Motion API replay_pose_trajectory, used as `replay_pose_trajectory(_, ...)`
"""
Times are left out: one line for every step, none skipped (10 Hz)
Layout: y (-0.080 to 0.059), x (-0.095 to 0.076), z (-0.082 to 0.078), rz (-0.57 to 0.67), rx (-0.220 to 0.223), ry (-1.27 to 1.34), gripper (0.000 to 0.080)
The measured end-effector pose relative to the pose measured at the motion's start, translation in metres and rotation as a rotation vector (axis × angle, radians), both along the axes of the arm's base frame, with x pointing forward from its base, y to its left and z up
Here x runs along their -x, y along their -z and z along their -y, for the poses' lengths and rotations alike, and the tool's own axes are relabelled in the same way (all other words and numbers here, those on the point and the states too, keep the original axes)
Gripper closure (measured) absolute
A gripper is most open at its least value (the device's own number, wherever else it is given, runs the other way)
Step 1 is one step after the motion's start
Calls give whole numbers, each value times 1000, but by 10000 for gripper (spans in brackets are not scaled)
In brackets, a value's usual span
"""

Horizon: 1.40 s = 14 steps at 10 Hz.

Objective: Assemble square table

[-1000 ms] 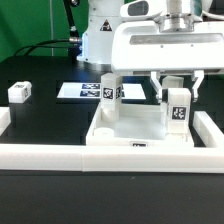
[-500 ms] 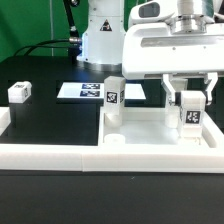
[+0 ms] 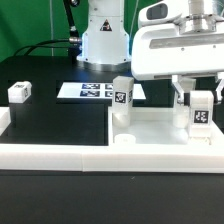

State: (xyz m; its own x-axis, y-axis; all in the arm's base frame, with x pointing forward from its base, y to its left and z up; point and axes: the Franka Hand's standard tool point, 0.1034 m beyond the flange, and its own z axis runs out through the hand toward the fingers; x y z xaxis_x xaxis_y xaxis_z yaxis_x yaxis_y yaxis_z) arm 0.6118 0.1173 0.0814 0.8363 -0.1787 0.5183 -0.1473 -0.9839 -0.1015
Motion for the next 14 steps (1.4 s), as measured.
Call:
replay_pose_trajectory(-1, -4, 1, -3, 6, 0, 506)
replay_pose_trajectory(0, -7, 2, 0, 6, 2, 506)
replay_pose_trajectory(0, -9, 2, 22, 13, 3, 506)
replay_pose_trajectory(0, -11, 1, 49, 19, 8, 506)
replay_pose_trajectory(0, -11, 1, 66, 29, 11, 506)
replay_pose_trajectory(0, -11, 1, 106, 45, 8, 506)
replay_pose_trajectory(0, -12, 1, 86, 39, 7, 505)
replay_pose_trajectory(2, -10, 1, 74, 37, 6, 505)
replay_pose_trajectory(3, -10, 1, 73, 37, 6, 314)
replay_pose_trajectory(3, -10, 1, 71, 37, 6, 314)
replay_pose_trajectory(4, -10, 2, 70, 38, 6, 187)
replay_pose_trajectory(4, -10, 2, 70, 38, 6, 161)
replay_pose_trajectory(4, -9, 2, 69, 38, 6, 161)
replay_pose_trajectory(5, -9, 2, 69, 38, 6, 151)
